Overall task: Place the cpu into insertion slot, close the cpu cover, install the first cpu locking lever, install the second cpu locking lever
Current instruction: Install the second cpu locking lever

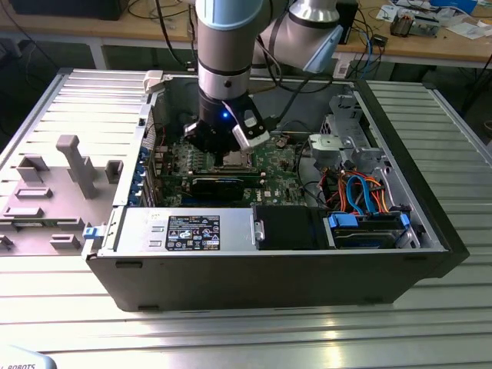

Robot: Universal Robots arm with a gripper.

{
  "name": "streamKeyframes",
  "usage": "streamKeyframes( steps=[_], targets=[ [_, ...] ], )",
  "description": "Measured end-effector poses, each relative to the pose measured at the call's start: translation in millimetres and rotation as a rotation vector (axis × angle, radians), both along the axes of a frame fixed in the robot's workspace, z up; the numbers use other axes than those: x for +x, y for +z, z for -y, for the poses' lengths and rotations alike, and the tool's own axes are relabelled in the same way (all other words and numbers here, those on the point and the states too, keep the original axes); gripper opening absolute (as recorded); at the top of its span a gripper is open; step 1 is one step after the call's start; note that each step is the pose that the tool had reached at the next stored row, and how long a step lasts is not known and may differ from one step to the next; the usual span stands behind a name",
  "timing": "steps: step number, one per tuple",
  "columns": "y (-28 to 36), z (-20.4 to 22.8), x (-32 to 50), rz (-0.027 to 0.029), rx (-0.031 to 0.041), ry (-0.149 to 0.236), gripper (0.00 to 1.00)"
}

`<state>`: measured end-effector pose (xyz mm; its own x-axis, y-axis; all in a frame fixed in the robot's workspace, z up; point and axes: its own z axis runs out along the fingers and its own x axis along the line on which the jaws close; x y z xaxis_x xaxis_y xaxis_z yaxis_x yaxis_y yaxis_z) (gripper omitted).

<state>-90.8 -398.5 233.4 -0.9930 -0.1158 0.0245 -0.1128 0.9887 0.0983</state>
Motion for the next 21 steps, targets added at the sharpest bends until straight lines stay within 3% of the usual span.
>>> streamKeyframes(
  steps=[2,4,5,10,14,18,21],
  targets=[
    [-10.1,-1.5,-11.4,-0.0003,-0.0002,0.000,0.11],
    [-22.4,-6.3,-13.6,-0.0002,-0.0002,0.000,0.11],
    [-24.2,-6.6,-14.2,-0.0001,-0.0001,0.000,0.11],
    [-28.3,-6.8,-16.4,-0.0004,-0.0036,0.001,0.11],
    [-30.0,-8.4,-16.4,-0.0003,-0.0116,0.003,0.11],
    [-30.0,-13.9,-16.4,-0.0004,-0.0280,0.008,0.11],
    [-30.0,-17.3,-16.4,-0.0003,-0.0282,0.013,0.11]
  ],
)
